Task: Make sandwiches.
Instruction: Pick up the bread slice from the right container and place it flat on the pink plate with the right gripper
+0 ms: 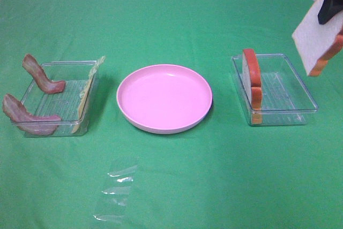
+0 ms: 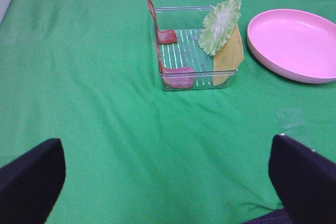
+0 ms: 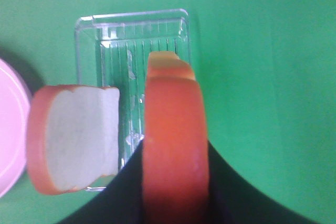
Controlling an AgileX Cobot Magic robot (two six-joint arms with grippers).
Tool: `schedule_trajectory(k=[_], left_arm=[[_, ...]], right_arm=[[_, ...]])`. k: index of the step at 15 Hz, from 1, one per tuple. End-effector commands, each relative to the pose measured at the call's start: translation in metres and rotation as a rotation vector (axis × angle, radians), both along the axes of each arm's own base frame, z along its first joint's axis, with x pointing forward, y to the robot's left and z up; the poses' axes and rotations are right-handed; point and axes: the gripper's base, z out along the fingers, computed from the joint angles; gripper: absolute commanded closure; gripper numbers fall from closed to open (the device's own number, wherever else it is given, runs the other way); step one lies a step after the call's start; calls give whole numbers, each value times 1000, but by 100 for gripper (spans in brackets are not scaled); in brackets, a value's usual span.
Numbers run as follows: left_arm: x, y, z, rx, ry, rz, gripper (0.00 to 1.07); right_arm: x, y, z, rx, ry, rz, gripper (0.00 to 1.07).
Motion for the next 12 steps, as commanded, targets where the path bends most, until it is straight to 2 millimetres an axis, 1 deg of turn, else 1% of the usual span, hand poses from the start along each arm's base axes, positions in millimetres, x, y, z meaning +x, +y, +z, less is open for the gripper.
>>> schedule_trajectory(k=[1,2,4,6,7,9,12], left_arm=[[-2,0,-1,-9,-15,-3,9],[-2,0,-1,-9,-15,-3,9],[-2,0,-1,-9,-15,-3,9],[-2,0,-1,-10,-15,-4,9],[-2,0,-1,-10,-15,-4,9],[-2,0,-1,-10,-15,-4,9],[-2,0,-1,-10,-15,-4,9]], right_arm=[[-22,5,40,83,-115,0,94],[-31,10,53,139,-155,15,94],[-41,23,68,292,-196,59,93],[-44,37,75,455,-201,120,93],[-45,52,76,517,-196,166,93],[-46,85,72,510,-186,252,93],[-45,139,52,514,-138,332,93]])
